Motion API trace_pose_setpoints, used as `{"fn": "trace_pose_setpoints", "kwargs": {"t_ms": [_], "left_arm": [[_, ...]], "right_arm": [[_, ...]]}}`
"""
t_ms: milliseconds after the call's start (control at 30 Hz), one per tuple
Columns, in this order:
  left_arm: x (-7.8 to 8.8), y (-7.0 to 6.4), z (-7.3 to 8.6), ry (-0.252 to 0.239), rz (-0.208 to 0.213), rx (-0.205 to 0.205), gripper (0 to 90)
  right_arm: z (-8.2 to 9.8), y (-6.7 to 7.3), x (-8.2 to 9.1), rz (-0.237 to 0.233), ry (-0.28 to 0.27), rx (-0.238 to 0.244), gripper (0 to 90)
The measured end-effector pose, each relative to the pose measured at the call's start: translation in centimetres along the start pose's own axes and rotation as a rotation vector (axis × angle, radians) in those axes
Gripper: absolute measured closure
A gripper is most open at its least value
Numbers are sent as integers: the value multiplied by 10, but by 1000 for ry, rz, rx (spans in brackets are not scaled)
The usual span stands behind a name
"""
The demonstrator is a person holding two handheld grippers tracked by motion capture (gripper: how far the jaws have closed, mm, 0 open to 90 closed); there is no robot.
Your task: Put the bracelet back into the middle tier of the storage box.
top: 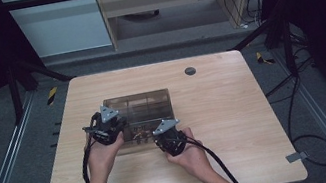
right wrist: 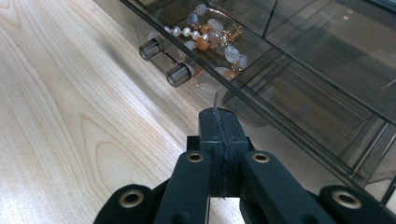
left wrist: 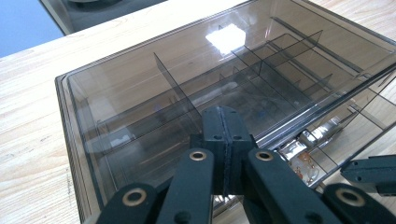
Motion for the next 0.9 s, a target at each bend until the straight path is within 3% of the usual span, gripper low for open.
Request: {"fn": "trace_pose_setpoints", "kwargs": {"t_ms": [267, 533, 900], "left_arm": [[0, 0, 0, 1, 2, 0, 897], [0, 0, 0, 0, 3, -2, 897], [0, 0, 0, 1, 5, -1, 896]], "right_arm": [[-4, -2, -3, 6, 8, 9, 900], [-7, -6, -7, -3, 3, -17, 900], [-14, -11, -10, 12, 8, -2, 900]]}}
Point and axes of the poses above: each handheld gripper's, and its own axes: x roughly backward along the jaws, z roughly out of its underside, y roughly to its left, the point moved 4 cm from there along -x, roughly forward along the jaws
